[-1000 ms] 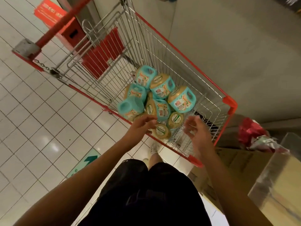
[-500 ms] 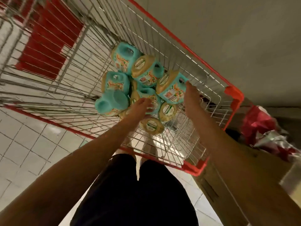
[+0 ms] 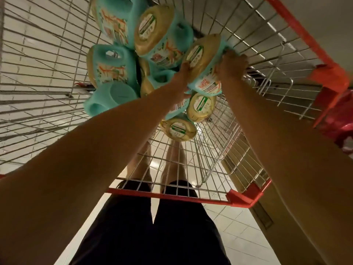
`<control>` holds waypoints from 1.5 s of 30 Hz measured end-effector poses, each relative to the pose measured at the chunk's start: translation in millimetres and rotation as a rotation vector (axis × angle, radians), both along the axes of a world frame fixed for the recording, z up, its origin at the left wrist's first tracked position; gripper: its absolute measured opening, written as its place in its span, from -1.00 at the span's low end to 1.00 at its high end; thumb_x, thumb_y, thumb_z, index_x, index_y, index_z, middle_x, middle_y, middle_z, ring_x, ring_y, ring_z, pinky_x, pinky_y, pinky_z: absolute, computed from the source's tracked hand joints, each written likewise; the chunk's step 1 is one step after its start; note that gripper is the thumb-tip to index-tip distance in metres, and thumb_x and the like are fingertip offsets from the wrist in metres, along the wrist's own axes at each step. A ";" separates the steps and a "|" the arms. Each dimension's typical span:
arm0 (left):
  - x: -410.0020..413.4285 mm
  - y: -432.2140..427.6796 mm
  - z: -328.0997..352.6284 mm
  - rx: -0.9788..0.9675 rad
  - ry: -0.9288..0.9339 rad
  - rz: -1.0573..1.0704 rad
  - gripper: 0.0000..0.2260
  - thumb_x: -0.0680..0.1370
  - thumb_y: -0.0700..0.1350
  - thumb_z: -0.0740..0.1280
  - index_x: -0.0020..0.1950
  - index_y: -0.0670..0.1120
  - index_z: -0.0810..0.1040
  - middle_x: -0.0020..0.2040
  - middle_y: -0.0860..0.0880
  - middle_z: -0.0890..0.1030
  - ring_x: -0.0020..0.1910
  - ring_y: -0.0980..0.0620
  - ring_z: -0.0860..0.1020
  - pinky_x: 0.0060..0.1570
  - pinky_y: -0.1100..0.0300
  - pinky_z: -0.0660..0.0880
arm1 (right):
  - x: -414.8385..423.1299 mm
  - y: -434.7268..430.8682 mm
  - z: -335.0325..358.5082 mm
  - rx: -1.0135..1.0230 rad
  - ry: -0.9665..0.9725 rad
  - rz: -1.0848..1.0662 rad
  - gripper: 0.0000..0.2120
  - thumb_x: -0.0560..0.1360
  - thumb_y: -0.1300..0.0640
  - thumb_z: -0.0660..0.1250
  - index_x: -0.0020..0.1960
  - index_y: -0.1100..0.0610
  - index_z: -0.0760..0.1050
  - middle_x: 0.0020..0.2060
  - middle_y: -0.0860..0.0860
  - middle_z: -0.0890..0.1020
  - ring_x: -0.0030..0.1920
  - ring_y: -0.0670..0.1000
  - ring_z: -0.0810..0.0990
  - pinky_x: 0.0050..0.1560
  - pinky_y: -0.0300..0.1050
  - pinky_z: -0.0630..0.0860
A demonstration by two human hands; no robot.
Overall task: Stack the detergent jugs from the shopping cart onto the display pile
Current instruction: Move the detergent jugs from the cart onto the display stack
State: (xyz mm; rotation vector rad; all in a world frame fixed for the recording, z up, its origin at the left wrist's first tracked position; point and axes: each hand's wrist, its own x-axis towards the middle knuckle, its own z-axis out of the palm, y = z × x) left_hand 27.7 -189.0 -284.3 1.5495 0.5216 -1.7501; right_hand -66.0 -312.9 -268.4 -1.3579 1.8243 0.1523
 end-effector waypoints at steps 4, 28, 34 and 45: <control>2.3 -5.2 -10.0 0.004 0.033 0.100 -0.31 0.65 0.34 0.25 0.65 -0.03 0.24 0.59 -0.22 0.40 0.53 -0.29 0.41 0.48 -0.25 0.41 | 5.2 -7.2 -17.0 -0.016 -0.069 -0.246 -0.54 0.69 -0.17 0.23 0.38 0.18 0.36 0.12 0.06 0.55 -0.04 0.02 0.61 -0.17 -0.13 0.53; 64.9 99.1 241.5 -0.452 -0.459 -0.284 -0.57 0.62 0.38 0.22 0.26 0.12 0.60 0.10 0.02 0.76 0.06 -0.02 0.74 -0.04 0.03 0.71 | -52.3 149.6 219.5 0.224 -0.754 -0.598 -0.32 0.73 -0.30 -0.06 0.49 0.17 0.48 0.28 0.20 0.68 0.27 0.27 0.68 0.23 0.28 0.64; 6.7 102.8 316.6 -0.563 -0.181 -0.276 -0.24 0.48 0.51 0.22 0.47 0.01 0.58 0.35 -0.13 0.66 0.36 -0.18 0.62 0.40 -0.34 0.48 | -110.7 200.1 320.4 0.020 -0.803 -0.669 -0.46 0.65 -0.40 0.01 0.26 -0.18 0.65 0.14 -0.02 0.77 0.13 0.05 0.76 0.13 0.12 0.68; -156.1 67.2 408.5 -0.817 -0.265 -0.656 -0.40 0.45 0.56 0.18 0.07 0.18 0.77 0.09 -0.03 0.78 0.11 -0.01 0.75 0.06 0.06 0.69 | -262.9 258.8 385.4 -0.226 -0.941 -0.974 -0.33 0.60 -0.46 0.07 0.40 -0.06 0.61 0.31 0.05 0.69 0.34 0.11 0.66 0.29 0.17 0.63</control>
